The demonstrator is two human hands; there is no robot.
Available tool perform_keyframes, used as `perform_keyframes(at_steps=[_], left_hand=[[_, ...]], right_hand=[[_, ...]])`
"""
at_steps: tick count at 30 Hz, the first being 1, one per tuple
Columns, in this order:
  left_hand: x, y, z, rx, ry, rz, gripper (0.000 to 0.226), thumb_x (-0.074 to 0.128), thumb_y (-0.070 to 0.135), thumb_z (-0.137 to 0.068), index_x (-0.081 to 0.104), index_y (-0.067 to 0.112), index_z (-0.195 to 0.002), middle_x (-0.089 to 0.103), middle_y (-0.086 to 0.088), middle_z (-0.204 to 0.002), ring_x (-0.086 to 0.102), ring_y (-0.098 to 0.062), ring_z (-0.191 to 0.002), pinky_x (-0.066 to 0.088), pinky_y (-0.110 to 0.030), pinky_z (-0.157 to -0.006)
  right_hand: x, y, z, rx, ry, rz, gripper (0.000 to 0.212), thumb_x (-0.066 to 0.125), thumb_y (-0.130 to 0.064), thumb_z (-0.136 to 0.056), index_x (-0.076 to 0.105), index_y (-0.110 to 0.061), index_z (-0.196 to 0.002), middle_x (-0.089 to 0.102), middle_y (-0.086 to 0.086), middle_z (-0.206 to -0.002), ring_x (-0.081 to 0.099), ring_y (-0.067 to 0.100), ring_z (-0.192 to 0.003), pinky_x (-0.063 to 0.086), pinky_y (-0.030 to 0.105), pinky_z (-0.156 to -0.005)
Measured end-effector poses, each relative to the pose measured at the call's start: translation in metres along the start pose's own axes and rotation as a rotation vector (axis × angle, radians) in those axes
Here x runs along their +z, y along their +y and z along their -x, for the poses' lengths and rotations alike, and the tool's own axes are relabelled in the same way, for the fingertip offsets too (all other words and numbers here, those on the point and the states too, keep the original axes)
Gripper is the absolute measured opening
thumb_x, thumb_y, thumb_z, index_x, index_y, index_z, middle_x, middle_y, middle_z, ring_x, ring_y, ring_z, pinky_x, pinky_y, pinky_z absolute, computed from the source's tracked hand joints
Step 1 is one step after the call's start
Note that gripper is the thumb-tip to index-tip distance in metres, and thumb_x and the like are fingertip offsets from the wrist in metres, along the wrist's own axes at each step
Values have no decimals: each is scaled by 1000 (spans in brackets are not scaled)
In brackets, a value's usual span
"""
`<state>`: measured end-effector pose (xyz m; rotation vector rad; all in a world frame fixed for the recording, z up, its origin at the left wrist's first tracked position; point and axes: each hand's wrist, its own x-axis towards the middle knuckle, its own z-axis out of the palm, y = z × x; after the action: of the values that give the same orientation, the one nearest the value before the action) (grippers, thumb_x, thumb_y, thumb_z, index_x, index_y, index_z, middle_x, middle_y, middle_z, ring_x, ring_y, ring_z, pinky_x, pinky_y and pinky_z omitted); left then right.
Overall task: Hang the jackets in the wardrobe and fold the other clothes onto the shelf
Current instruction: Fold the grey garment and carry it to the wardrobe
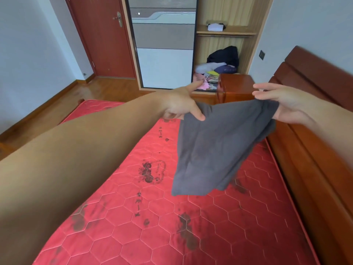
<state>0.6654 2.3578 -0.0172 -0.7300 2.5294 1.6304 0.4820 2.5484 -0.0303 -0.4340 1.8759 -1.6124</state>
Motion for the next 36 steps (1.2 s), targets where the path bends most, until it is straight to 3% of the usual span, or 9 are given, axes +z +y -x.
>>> perform_keyframes(at_steps=[4,8,11,14,20,23,29,33,36], left_hand=[[9,-17,-14,76,125,574,87,65,-15,-80,35,29,-149,67,-8,-94,68,-15,-72,57,-23,-61],[3,-26,-28,121,254,700,80,67,-11,-81,40,24,-147,66,-14,-111,68,-25,-93,57,-35,-83],[-2,-16,-27,137,274,570,73,67,-9,-82,46,25,-142,66,-16,-118,69,-23,-90,59,-31,-77],[-7,0,-16,87,156,332,68,62,-11,-85,46,28,-137,63,-11,-98,65,-10,-58,54,-18,-55],[-8,4,-11,-51,93,-229,81,75,7,-79,36,38,-143,53,-6,-114,51,-19,-71,49,-24,-63],[-8,-7,-20,-105,92,89,77,76,5,-73,44,32,-138,62,-10,-119,65,-22,-89,52,-39,-90],[0,-11,-26,68,276,700,50,66,-3,-87,52,7,-135,68,-9,-91,66,-14,-72,56,-20,-57],[-6,2,-8,75,152,414,52,64,-10,-85,55,11,-133,67,-3,-72,61,-4,-47,46,-13,-43],[-11,8,-8,123,188,-343,51,74,-1,-79,61,14,-126,61,0,-79,57,-6,-59,48,-13,-52]], right_hand=[[-9,6,16,108,-224,209,55,53,2,-91,53,-33,-133,65,-3,-121,63,18,-106,48,34,-79],[-17,3,12,-40,-56,20,51,49,7,-92,53,-24,-132,56,-2,-137,62,14,-108,49,31,-85],[-13,3,6,-140,44,-159,36,57,-1,-92,62,-27,-116,57,-3,-135,63,11,-104,49,27,-77],[-9,5,7,-128,-87,93,50,51,14,-87,69,-26,-109,58,-6,-133,56,16,-118,48,31,-81],[-10,-2,3,-5,-88,230,45,50,16,-88,68,-20,-108,58,-3,-131,58,17,-114,50,33,-78],[-10,-3,-1,36,-6,212,31,58,6,-89,69,-20,-101,62,1,-125,59,15,-109,47,27,-80],[-12,6,8,-62,-86,96,33,59,3,-88,68,-23,-107,62,0,-125,62,15,-106,48,30,-88],[-16,3,6,-140,-27,85,42,59,13,-83,72,-24,-98,61,-2,-127,52,25,-126,43,48,-104],[-15,6,8,-236,-1,341,42,67,9,-80,73,-29,-98,65,-4,-119,54,19,-123,38,47,-109]])
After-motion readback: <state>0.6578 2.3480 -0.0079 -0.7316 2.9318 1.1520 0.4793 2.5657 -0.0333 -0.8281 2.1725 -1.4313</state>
